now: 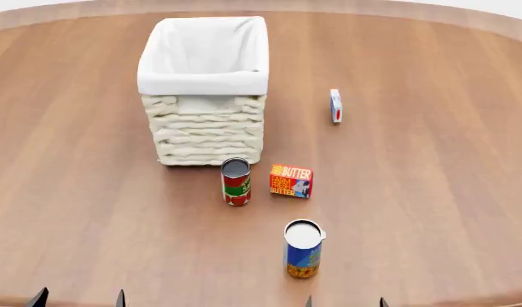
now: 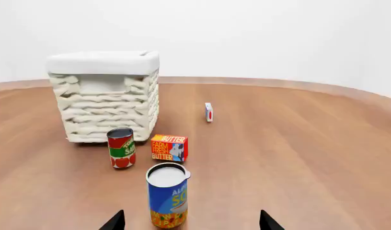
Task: Pick up the alphabet soup and put it in the basket.
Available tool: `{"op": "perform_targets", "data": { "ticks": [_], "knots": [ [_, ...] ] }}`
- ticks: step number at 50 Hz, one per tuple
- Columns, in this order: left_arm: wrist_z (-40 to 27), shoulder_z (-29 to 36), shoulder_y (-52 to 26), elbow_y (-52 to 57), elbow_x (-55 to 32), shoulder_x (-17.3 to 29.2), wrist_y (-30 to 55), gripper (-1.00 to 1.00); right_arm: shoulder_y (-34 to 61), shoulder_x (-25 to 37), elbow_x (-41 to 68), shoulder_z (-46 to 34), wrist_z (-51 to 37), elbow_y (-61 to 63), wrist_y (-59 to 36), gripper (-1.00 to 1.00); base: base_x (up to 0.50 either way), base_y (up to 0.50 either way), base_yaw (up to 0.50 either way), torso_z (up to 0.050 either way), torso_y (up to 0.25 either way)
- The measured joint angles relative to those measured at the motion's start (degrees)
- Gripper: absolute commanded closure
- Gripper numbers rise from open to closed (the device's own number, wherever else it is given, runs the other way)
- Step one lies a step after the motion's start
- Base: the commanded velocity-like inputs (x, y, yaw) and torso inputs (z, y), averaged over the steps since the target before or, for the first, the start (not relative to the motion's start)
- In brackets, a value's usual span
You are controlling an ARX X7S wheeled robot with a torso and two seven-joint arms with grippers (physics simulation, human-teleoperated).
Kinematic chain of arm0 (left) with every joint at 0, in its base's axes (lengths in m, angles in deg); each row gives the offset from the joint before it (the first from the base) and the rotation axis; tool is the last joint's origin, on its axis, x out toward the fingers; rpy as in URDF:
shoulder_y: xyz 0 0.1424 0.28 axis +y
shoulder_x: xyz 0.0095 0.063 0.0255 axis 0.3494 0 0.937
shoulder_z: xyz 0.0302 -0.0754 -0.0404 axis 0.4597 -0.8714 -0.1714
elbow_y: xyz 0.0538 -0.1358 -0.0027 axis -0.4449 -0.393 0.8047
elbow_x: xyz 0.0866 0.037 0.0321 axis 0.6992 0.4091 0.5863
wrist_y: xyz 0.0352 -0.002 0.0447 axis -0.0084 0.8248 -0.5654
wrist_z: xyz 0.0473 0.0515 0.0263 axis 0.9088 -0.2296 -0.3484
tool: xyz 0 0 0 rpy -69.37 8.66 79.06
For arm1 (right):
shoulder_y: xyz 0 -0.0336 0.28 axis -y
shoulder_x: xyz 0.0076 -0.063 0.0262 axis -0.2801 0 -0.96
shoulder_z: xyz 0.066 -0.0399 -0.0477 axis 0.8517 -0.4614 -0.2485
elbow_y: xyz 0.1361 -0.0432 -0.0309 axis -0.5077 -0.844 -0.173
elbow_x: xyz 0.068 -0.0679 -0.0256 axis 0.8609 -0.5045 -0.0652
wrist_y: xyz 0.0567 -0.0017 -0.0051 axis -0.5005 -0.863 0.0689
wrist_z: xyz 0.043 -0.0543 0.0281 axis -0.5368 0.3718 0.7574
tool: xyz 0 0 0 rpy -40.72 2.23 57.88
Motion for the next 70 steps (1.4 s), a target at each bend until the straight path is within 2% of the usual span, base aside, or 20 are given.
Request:
{"op": "perform_targets", "data": {
  "ticks": [14, 32, 40, 70],
  "knots": [
    [-2.4, 1.65, 1.4, 5.99, -1.19, 1.49, 3.01, -1.0, -1.21, 1.78, 0.72, -2.25, -2.58, 6.62, -2.59, -1.0, 0.0, 0.0, 0.0, 0.0, 0.0],
    [-6.68, 4.22, 7.54, 32.92, -2.38, 3.81, 13.37, -1.0, -4.74, 4.47, -1.31, -6.81, -5.18, 33.91, -13.24, -1.0, 0.0, 0.0, 0.0, 0.0, 0.0],
    [-7.94, 5.3, 9.7, 41.76, -2.46, 4.87, 16.15, -1.0, -5.73, 5.19, -1.83, -8.54, -5.9, 41.95, -16.32, -1.0, 0.0, 0.0, 0.0, 0.0, 0.0],
    [-11.01, 7.61, 10.87, 47.3, -2.89, 7.58, 18.11, -1.0, -6.66, 7.63, 1.95, -10.13, -7.15, 46.65, -17.44, -1.0, 0.45, 0.0, 0.0, 0.0, 0.0]
  ]
}}
